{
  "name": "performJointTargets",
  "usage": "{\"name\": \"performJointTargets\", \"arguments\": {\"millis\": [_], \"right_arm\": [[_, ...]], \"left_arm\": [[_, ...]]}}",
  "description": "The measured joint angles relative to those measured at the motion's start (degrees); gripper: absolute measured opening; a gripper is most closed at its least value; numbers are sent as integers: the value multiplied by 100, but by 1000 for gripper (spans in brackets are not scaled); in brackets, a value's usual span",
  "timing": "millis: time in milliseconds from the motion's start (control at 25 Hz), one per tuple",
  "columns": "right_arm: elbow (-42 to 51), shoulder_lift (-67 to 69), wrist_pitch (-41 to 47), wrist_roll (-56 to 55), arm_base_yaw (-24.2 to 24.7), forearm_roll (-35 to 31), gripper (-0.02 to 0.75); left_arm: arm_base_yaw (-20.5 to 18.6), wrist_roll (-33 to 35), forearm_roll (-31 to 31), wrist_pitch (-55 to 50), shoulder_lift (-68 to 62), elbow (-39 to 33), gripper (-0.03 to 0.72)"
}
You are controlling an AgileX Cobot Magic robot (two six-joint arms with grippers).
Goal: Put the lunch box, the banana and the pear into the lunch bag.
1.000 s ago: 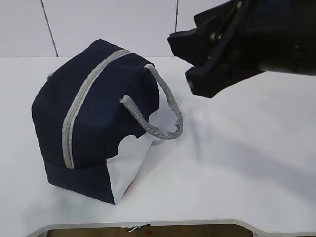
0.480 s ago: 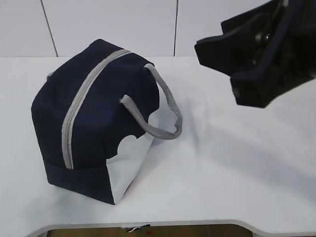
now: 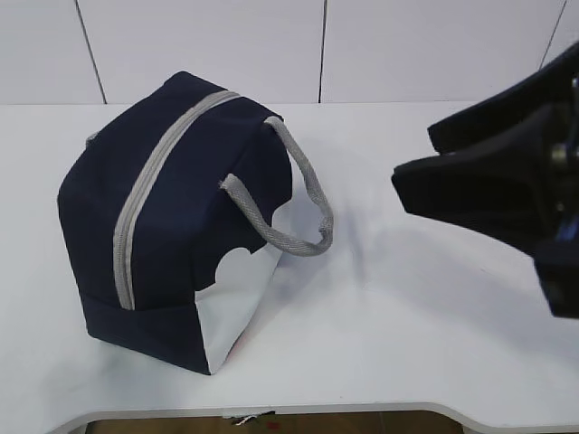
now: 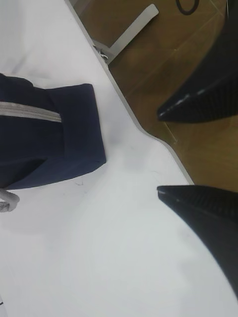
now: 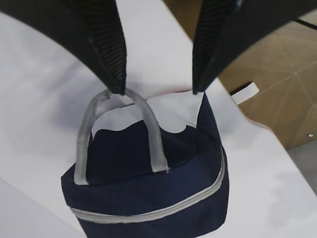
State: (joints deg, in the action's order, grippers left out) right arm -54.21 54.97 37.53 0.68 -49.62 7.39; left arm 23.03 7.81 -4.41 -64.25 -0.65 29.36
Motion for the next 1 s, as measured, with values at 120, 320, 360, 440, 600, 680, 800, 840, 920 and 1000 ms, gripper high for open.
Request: {"name": "performJointTargets", "arguments": {"millis": [120, 320, 360, 440, 600, 680, 800, 840, 920, 1000], "right_arm": [[0, -130, 164, 127, 0, -146, 365], [0, -389, 220, 229, 0, -183, 364], [0, -446, 250, 241, 0, -183, 364], [0, -543, 323, 252, 0, -196, 364], [0, -632, 582, 252, 0, -213, 364], [0, -687, 686, 266, 0, -239, 362], [0, -800, 754, 265, 0, -293, 358], [0, -837, 780, 265, 0, -332, 357], [0, -885, 819, 276, 99, -485, 357], [0, -899, 829, 360, 305, -819, 356]], "left_arm": [[0, 0, 10, 0, 0, 0, 314], [0, 0, 10, 0, 0, 0, 299], [0, 0, 10, 0, 0, 0, 298], [0, 0, 10, 0, 0, 0, 297], [0, 0, 10, 0, 0, 0, 296], [0, 0, 10, 0, 0, 0, 296], [0, 0, 10, 0, 0, 0, 292], [0, 0, 12, 0, 0, 0, 288], [0, 0, 12, 0, 0, 0, 279], [0, 0, 12, 0, 0, 0, 272]]}}
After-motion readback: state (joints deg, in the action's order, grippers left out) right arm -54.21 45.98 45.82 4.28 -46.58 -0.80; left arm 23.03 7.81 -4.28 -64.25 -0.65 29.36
